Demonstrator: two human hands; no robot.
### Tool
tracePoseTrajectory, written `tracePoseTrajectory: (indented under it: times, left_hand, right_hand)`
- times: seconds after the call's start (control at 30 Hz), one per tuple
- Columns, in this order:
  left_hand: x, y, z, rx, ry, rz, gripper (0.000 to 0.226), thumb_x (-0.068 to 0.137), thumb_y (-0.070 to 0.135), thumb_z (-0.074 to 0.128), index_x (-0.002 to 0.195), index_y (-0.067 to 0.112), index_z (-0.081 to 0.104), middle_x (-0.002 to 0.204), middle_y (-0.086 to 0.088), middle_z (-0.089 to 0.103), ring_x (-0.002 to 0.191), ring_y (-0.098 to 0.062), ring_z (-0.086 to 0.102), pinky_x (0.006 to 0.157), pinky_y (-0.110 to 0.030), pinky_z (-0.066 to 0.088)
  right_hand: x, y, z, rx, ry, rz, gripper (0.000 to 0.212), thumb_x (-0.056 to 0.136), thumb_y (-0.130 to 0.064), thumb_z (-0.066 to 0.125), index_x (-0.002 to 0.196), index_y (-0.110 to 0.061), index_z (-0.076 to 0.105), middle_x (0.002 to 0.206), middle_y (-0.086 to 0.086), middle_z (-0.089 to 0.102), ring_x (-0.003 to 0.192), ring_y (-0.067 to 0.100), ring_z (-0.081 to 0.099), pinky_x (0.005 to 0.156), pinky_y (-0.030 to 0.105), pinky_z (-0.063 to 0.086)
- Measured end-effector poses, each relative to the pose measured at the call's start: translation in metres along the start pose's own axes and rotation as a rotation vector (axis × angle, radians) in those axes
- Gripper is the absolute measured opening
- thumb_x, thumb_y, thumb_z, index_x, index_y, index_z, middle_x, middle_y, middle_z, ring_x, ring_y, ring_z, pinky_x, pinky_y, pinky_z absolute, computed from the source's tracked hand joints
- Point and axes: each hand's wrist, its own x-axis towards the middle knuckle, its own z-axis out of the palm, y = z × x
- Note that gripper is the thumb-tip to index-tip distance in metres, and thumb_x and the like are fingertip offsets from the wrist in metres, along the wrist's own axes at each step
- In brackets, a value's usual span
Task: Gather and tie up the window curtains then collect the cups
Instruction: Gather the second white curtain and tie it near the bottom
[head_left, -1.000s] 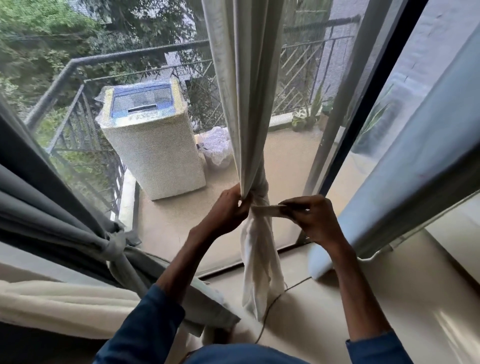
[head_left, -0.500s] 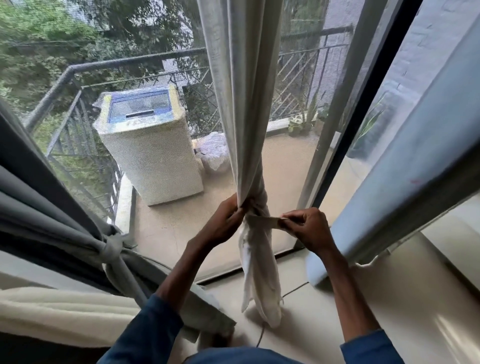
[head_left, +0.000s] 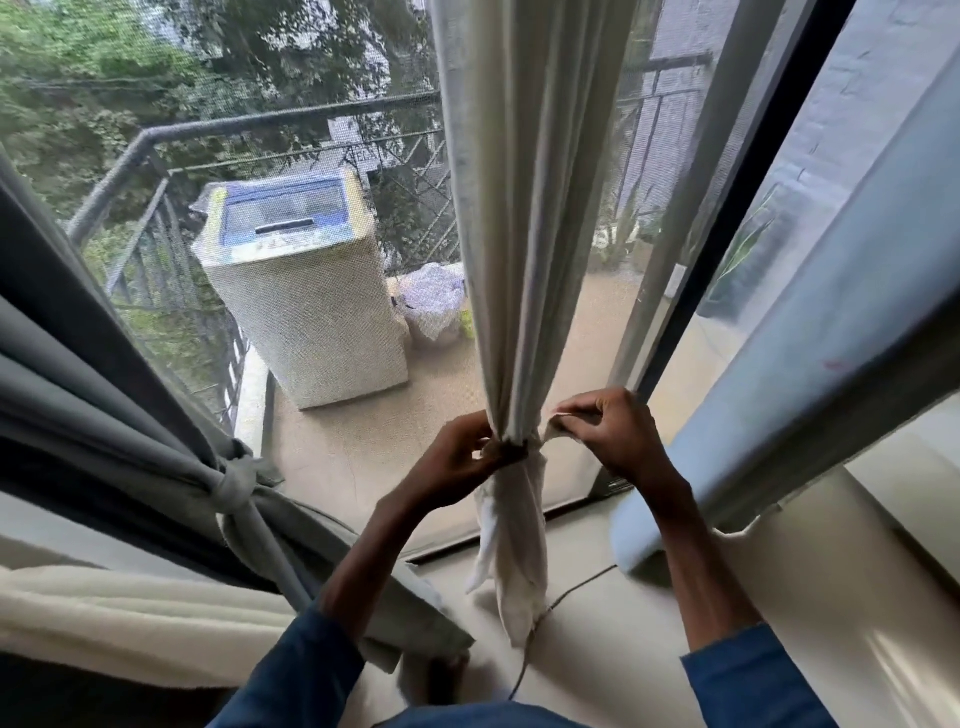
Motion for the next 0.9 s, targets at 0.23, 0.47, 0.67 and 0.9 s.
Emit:
tracePoseTrajectory:
  times: [0.23,0.47,0.67,0.9]
  left_hand:
    - [0.001,-0.016,-0.024,-0.002,0.1,-0.03,0.021,0.095,0.025,0.061,0.113,0.016,0.065,0.109,0.0,0.071,0.107,-0.018,0.066,0.089,-0.056,0.054]
    - [0.008,0.0,-0.016,0.083,-0.146,-0.066,0.039,0.086,0.051,0.063,0.111,0.021,0.072,0.114,0.009,0.07,0.112,-0.01,0.064,0.095,-0.043,0.055]
    - [0.015,-0.002,-0.023,0.468,-0.195,0.124,0.047,0.088,0.068,0.053,0.12,0.036,0.063,0.14,-0.007,0.043,0.133,-0.023,0.035,0.114,-0.034,0.025]
    - [0.007,0.01,-0.03,0.34,-0.208,0.129,0.032,0.092,0.042,0.065,0.118,0.022,0.066,0.124,0.002,0.062,0.116,-0.012,0.056,0.099,-0.032,0.046]
  right_hand:
    - [-0.003,0.004,-0.013,0.007,-0.129,-0.025,0.008,0.083,-0.029,0.08,0.09,-0.029,0.082,0.084,-0.021,0.076,0.081,-0.008,0.069,0.067,0.011,0.048]
    - [0.007,-0.007,0.001,0.022,-0.011,0.053,0.008,0.079,-0.026,0.081,0.086,-0.027,0.082,0.079,-0.024,0.074,0.082,-0.009,0.067,0.071,0.014,0.05]
    - [0.021,-0.032,0.042,0.036,-0.223,0.091,0.022,0.073,-0.016,0.072,0.08,0.003,0.066,0.074,0.011,0.072,0.078,0.014,0.062,0.067,0.048,0.056]
    - [0.016,-0.034,0.058,0.066,-0.19,0.157,0.029,0.084,-0.033,0.07,0.105,-0.014,0.064,0.094,-0.001,0.065,0.091,0.018,0.062,0.073,0.033,0.049]
